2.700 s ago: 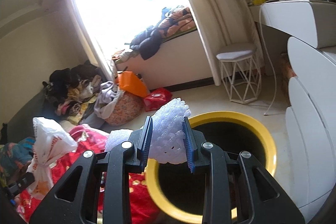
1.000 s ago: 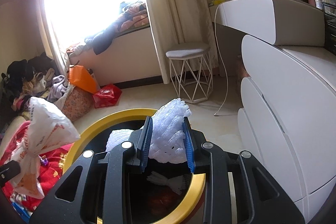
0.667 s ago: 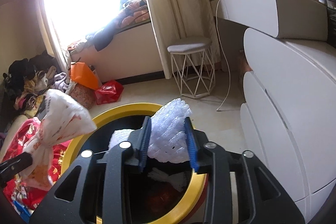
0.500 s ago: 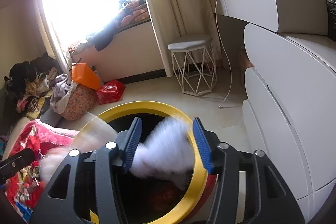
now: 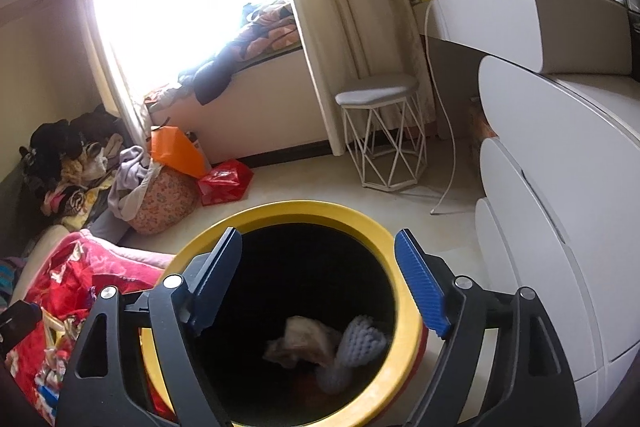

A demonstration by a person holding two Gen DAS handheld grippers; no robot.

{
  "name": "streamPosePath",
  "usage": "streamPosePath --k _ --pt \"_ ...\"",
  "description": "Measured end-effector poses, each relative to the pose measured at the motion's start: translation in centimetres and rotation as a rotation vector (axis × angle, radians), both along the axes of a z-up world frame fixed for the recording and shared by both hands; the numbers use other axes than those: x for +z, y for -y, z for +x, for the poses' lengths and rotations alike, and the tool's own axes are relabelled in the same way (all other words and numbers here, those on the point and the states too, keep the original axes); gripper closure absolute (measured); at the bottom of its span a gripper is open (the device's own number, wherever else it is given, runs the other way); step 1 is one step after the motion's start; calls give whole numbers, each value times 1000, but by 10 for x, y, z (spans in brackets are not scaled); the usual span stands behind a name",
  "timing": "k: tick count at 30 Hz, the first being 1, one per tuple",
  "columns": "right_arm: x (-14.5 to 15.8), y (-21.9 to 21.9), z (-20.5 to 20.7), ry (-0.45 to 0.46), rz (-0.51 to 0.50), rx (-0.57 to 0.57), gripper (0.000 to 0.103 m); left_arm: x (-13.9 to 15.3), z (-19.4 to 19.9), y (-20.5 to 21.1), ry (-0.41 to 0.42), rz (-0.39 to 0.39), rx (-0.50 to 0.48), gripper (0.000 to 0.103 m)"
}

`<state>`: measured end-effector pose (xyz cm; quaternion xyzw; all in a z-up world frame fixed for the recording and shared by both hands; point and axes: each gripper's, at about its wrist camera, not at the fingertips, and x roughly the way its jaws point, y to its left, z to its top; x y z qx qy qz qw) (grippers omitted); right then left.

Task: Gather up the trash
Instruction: 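Open both tools over the bin to drop the sleeve and bag, then move both open tools back over the wrappers on the bedspread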

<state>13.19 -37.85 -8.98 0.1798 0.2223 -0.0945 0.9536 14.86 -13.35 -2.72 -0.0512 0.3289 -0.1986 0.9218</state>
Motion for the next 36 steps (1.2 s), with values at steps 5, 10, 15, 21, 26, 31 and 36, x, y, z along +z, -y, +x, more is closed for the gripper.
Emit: streamPosePath --k 5,10,15,21,26,31,36 --pt "3 -10 -2 11 -14 34 25 5 -7 -17 26 -5 42 11" --pt "9 -24 -4 24 -22 75 24 7 -11 -33 31 -17 84 11" --pt "17 -39 -4 40 -35 127 23 9 -15 -47 39 -25 125 11" --pt "24 -58 -6 50 -23 201 22 9 -18 -67 48 -32 169 11" --pt "29 -75 -7 54 -13 268 22 10 -20 -82 51 -38 205 11" --pt "32 -95 -8 48 -4 342 21 12 -21 -98 57 -43 236 11" --pt "33 -113 -10 39 -16 416 21 15 -22 -111 66 -44 263 11"
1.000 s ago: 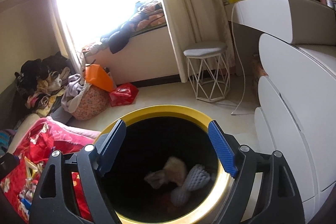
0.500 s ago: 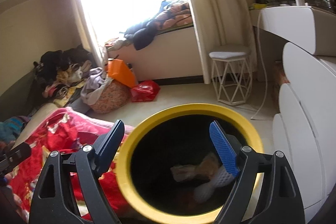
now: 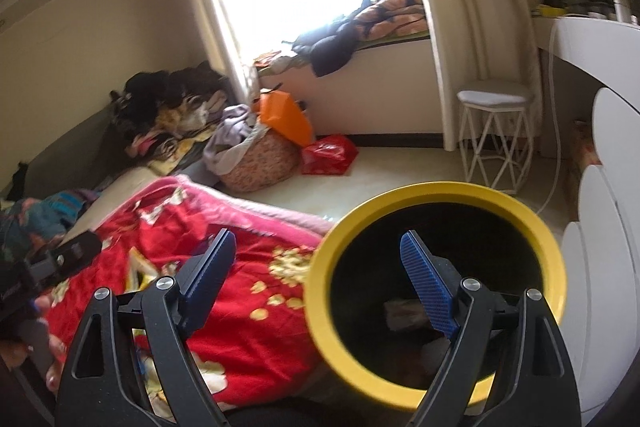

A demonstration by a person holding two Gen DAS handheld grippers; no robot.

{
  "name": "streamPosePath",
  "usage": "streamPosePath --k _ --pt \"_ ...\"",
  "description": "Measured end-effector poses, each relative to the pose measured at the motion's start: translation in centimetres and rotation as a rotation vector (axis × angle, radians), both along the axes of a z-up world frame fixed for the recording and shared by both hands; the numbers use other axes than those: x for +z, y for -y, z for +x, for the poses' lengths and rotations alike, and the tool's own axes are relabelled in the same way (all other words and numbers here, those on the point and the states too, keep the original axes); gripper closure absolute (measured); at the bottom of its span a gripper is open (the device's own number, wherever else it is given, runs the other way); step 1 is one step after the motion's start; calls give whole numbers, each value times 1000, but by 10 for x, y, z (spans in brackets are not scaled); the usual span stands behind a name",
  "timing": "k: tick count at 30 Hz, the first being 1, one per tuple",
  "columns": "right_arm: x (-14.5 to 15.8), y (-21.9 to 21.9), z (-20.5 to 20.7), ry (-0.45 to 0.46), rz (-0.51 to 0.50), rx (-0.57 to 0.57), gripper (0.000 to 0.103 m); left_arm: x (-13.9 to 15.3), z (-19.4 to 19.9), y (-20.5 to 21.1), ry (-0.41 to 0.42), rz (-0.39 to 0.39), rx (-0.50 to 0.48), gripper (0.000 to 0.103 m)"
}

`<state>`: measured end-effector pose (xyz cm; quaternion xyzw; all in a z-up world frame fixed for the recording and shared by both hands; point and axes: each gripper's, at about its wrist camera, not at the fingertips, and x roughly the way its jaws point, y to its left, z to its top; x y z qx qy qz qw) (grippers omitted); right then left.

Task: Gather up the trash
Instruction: 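Move both open tools back over the wrappers on the bedspread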

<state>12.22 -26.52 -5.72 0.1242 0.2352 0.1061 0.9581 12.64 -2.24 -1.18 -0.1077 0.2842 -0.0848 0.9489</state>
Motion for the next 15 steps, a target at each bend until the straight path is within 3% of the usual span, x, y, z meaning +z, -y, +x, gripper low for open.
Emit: streamPosePath --k 15 --pt "0 -71 -11 -31 -19 243 21 2 -9 -59 8 -6 116 11"
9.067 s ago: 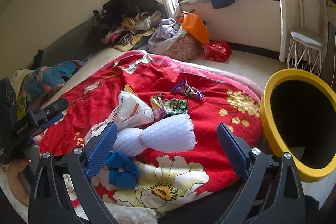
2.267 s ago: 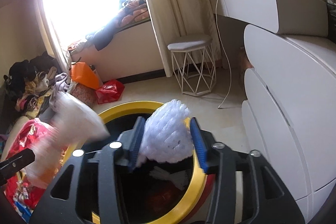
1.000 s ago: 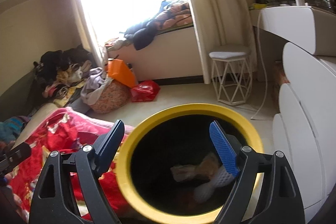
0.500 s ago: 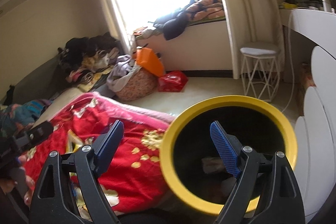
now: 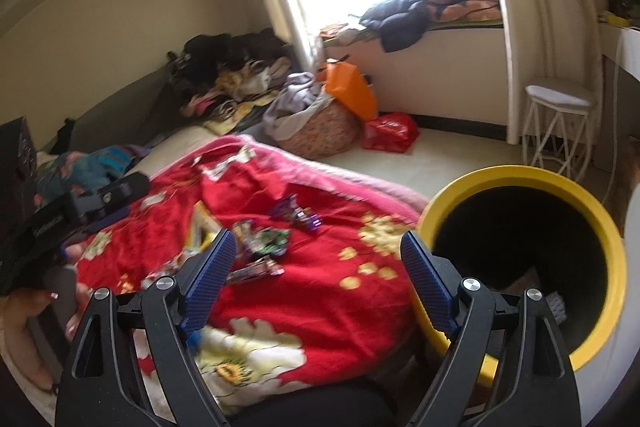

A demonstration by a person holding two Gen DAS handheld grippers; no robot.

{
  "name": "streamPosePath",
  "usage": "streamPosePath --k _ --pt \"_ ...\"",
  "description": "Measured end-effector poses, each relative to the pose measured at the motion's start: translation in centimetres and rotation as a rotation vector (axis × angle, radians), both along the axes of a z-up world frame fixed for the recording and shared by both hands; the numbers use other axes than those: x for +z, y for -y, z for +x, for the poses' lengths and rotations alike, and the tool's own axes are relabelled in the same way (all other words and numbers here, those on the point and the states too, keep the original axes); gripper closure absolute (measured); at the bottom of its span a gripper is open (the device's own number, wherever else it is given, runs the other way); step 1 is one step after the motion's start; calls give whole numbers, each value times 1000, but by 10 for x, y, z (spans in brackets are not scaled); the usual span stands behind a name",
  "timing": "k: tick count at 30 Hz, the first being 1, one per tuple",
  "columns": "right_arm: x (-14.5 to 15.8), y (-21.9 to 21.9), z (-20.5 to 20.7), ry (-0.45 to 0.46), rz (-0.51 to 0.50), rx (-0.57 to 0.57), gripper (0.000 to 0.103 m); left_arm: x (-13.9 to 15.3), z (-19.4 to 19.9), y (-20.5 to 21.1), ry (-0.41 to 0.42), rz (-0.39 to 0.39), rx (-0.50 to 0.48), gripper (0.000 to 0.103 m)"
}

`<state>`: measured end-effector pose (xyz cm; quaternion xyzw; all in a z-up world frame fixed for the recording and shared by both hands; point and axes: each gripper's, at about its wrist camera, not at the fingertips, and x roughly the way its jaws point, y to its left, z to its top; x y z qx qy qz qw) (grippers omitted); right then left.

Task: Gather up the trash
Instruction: 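Move both open tools back over the wrappers on the bedspread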

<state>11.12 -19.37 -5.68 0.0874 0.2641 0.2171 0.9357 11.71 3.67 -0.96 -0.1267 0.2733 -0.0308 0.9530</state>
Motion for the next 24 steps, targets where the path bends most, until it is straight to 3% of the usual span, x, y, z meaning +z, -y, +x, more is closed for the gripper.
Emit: streamPosePath --k 13,19,24 --pt "-9 -58 -11 -48 -44 182 22 -9 -19 -69 -30 -31 133 11" --pt "-19 -78 -13 -100 -44 255 33 -15 -27 -86 -49 -40 167 11" --pt "-26 -99 -15 -134 -62 315 50 -25 -31 -97 -82 -40 176 11"
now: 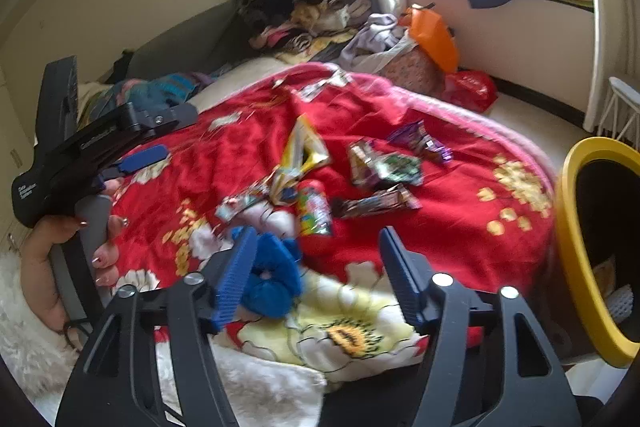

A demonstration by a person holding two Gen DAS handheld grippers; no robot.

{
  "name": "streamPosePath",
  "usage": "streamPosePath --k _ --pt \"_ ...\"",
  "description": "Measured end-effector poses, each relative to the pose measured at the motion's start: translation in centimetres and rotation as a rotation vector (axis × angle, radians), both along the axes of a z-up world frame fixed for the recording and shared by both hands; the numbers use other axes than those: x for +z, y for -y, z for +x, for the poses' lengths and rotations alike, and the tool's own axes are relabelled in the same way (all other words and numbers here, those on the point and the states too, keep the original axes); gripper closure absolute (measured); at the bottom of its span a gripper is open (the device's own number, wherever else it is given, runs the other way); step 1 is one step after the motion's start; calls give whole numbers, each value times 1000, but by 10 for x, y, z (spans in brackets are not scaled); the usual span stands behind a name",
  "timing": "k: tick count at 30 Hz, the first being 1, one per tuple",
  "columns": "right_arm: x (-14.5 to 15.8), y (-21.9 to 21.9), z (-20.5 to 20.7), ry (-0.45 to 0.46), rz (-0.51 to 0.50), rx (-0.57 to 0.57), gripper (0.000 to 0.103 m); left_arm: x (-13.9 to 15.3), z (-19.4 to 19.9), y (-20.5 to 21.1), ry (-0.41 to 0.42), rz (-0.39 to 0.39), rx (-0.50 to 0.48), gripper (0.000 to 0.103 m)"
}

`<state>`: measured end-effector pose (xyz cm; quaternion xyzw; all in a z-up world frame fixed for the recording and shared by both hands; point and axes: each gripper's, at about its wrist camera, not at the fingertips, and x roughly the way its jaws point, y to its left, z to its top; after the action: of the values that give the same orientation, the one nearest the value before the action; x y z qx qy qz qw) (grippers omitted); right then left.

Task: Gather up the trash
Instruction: 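Move both open tools back over the wrappers on the bedspread, then grasp a silver candy wrapper with the left tool while the right tool grasps the blue glove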

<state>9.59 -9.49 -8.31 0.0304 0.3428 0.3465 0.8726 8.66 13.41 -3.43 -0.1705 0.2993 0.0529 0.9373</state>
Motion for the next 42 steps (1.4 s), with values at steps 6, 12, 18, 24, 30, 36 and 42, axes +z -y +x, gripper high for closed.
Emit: streamPosePath --k 6,12,18,24,30,36,42 --pt "-16 -23 2 -78 -20 66 63 -19 0 -13 -79 -30 1 11" --pt "-30 -38 9 -133 -43 100 71 -39 1 -17 -137 -62 -32 19" --pt "-38 -39 13 -164 -40 112 95 -54 4 -14 -184 -80 -60 36" --pt "-37 -37 9 -160 -34 118 99 -68 7 -14 -225 -81 -67 53" --pt "-35 -38 6 -139 -40 124 99 -73 8 -9 -244 -68 -83 70" --pt "-32 -37 2 -120 -41 129 100 -70 7 -5 -235 -43 -96 96" --pt "-24 -35 -3 -82 -34 130 101 -57 5 -8 -190 -38 -92 99"
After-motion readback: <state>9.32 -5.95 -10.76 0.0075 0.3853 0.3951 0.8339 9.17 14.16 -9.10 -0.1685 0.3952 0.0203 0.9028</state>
